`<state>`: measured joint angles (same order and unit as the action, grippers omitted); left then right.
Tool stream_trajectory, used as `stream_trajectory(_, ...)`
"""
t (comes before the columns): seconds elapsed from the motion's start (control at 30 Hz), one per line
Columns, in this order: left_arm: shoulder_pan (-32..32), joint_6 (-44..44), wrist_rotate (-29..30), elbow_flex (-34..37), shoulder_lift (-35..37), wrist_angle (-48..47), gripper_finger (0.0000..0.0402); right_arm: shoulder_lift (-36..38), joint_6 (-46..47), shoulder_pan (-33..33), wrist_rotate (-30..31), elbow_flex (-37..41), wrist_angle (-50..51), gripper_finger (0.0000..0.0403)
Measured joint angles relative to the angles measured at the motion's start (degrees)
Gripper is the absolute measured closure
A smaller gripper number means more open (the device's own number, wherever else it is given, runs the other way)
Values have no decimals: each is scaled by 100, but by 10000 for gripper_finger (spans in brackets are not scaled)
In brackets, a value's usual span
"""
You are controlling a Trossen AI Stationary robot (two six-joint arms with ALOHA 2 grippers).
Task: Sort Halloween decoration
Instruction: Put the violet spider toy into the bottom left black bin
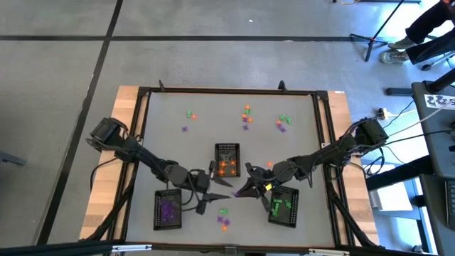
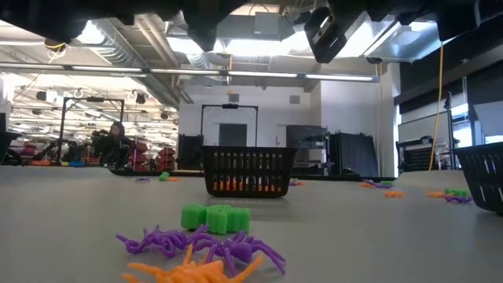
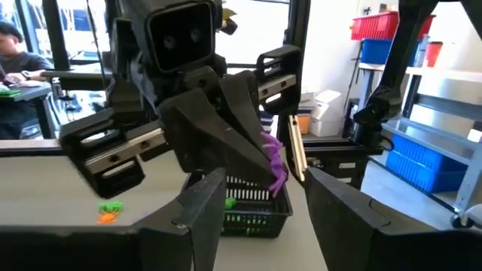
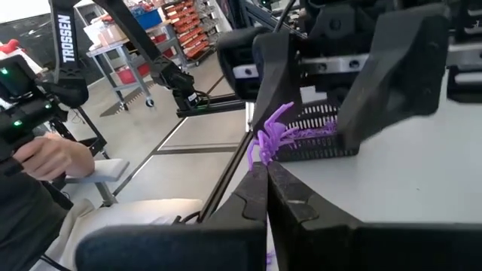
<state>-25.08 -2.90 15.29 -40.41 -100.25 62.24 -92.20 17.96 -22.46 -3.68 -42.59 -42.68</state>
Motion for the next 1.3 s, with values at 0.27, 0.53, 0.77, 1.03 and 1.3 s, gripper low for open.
stream_trajectory(0.27, 11, 37, 17, -305, -257, -117, 227, 0, 4, 0, 0, 0, 51, 403)
stream_trajectory(0.53, 11, 52, 61, -305, -257, -337, 241, 2, 9, 0, -2, -2, 112, 403)
stream_trajectory(0.77, 11, 178, 37, -305, -255, -496, 304, 2, 17, 0, -2, -2, 262, 403)
stream_trajectory(1.03, 11, 196, -94, -303, -255, -599, 383, 4, 17, 0, -2, -2, 390, 403)
stream_trajectory(1.3, 22, 201, -173, -301, -253, -767, 401, 4, 20, -2, -2, -2, 386, 403)
